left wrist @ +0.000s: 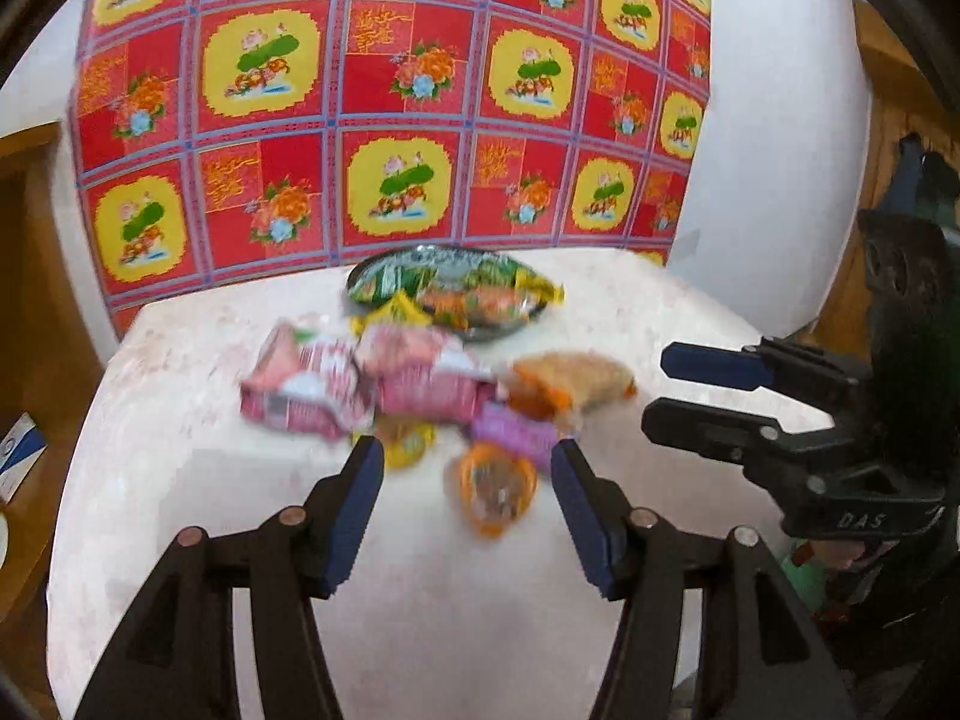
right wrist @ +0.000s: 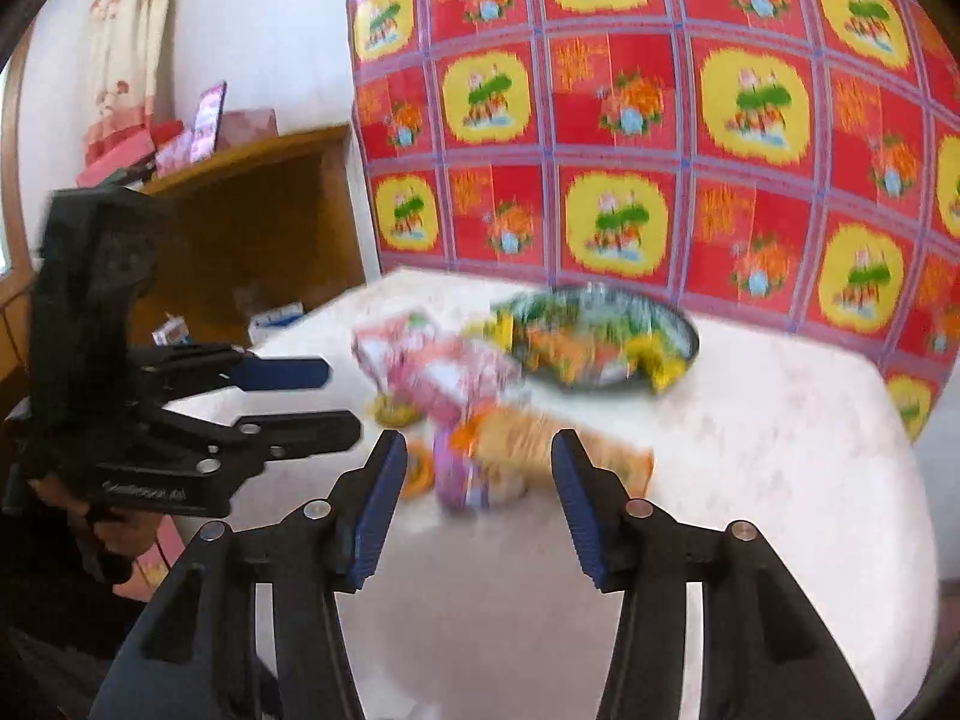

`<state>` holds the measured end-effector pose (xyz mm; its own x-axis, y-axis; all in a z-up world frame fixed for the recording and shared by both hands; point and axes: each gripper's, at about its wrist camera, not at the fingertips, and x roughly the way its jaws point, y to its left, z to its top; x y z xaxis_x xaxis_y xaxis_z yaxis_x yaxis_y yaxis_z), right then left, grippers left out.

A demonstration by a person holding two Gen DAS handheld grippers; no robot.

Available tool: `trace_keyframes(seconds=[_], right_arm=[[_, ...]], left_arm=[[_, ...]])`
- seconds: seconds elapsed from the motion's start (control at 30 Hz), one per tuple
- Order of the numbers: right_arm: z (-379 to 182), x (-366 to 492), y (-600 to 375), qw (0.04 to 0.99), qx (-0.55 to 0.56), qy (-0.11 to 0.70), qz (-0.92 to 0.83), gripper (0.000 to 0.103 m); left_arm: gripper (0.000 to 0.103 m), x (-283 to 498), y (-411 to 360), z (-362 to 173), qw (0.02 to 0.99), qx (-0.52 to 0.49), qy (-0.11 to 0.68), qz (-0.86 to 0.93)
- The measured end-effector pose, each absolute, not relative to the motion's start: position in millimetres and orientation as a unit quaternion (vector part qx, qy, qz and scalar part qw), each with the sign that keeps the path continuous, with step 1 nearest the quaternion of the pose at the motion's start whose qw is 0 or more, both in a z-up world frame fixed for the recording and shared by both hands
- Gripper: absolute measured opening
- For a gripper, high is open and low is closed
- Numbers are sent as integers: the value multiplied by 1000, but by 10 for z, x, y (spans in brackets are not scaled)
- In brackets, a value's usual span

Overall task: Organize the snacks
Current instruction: 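Withdraw both tools from the plate back toward the snack pile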

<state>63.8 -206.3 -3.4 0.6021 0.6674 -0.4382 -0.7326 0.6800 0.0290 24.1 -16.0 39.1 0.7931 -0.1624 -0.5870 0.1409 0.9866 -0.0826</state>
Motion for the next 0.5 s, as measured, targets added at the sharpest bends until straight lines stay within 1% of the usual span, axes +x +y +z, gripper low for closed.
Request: trace_keyframes(seconds=[0.07,0.17,0.27,0.33,0.4,0.5], right_arm=[[-156,612,-2082,891,-61,224,390,51],[-294,595,-2082,883,-40,244,398,51],[-322,548,-2026,882,-46,241,403,51],[-307,543,-1992,882,-45,235,405,51],[-309,558,-1959,887,-46,235,394,51],[-348,562,-1913,894,-61,237,377,51]], left_arm=[[60,182,-153,291,946,-23,315,-72],[52,165,-46,262,944,-57,316,-79],[51,289,133,323,943,-89,314,-66],[50,446,222,301,936,-98,335,-52],[47,569,259,255,932,-92,347,-38],[47,684,279,178,924,-100,365,-45]])
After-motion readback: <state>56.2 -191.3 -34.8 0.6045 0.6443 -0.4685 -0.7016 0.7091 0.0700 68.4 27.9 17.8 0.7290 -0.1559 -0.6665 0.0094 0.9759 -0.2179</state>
